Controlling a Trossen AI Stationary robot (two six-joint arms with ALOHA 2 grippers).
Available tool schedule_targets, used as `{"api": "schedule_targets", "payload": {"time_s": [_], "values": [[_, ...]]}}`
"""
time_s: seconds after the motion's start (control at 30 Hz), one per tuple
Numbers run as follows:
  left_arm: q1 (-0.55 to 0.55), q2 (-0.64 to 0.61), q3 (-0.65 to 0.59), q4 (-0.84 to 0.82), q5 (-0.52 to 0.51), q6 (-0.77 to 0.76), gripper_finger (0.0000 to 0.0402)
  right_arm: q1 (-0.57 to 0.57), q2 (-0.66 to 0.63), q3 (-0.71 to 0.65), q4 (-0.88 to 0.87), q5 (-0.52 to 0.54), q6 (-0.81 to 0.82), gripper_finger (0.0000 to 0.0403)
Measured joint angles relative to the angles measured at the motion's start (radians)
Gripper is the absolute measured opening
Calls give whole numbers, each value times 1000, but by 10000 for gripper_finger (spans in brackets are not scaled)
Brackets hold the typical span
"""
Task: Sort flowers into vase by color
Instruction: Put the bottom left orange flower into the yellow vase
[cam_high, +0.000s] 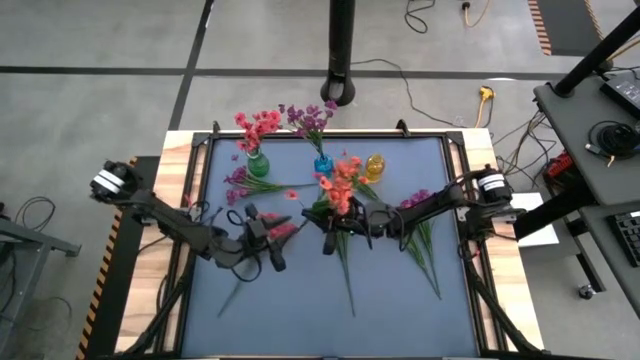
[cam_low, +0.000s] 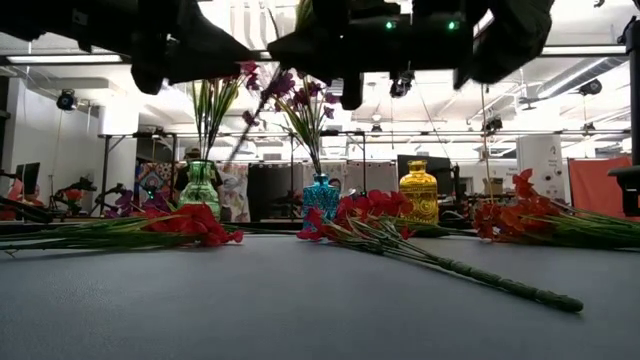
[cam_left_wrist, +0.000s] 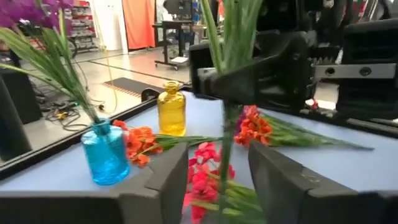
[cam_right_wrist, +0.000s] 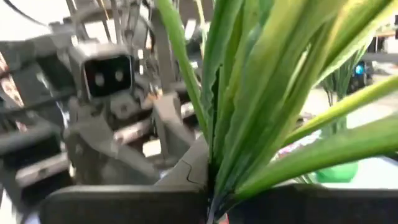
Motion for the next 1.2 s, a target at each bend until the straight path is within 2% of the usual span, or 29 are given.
{"api": "schedule_targets", "payload": {"time_s": [0.13,0.3,0.5,0.6,0.7,0.87,1.0,1.2], "values": [[-2,-78,-1,-112,6,-2,175,-9,-117,2,-305,45,-13,26],[-2,-151,-1,-186,6,0,176,-37,-329,8,-750,233,-37,32],[-1,-225,18,-197,58,18,167,-141,-574,8,-1024,394,-42,33],[0,-260,51,-229,117,93,162,-253,-651,5,-1060,394,-50,33],[2,-285,98,-313,188,140,157,-367,-688,3,-1060,317,-70,33],[5,-303,197,-519,153,169,153,-503,-681,-11,-1065,216,-66,33],[5,-299,231,-617,129,170,153,-534,-654,-28,-1050,192,-66,33],[5,-298,216,-633,121,170,153,-537,-628,-55,-992,200,-60,34]]}}
